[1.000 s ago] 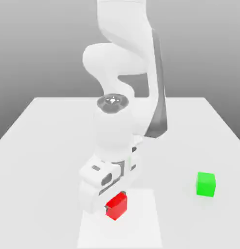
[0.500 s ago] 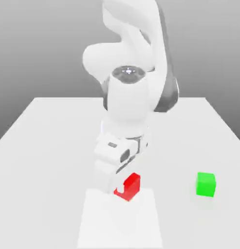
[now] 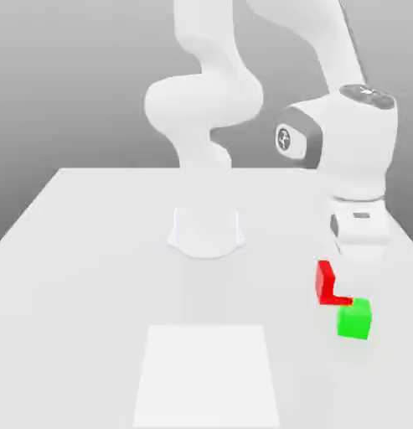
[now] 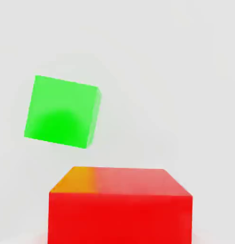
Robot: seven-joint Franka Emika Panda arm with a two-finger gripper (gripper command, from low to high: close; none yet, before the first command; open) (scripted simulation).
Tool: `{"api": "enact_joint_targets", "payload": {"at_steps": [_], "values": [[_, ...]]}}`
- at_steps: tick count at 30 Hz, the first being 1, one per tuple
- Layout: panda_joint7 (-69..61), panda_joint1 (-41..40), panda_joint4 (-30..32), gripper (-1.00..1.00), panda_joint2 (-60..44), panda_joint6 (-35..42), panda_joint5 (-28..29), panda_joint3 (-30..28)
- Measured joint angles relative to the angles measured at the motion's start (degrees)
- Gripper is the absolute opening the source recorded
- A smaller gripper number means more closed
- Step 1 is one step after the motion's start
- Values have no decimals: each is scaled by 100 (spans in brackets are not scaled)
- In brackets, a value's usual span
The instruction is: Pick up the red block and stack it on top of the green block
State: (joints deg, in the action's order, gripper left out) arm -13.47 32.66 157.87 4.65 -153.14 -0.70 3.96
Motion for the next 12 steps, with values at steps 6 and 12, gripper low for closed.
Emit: {"api": "enact_joint_targets", "payload": {"at_steps": [6, 12], "values": [[-53, 332, -37, -100, -501, -461, 58, 203], [91, 362, -61, 100, -1086, -1021, 263, 118]]}}
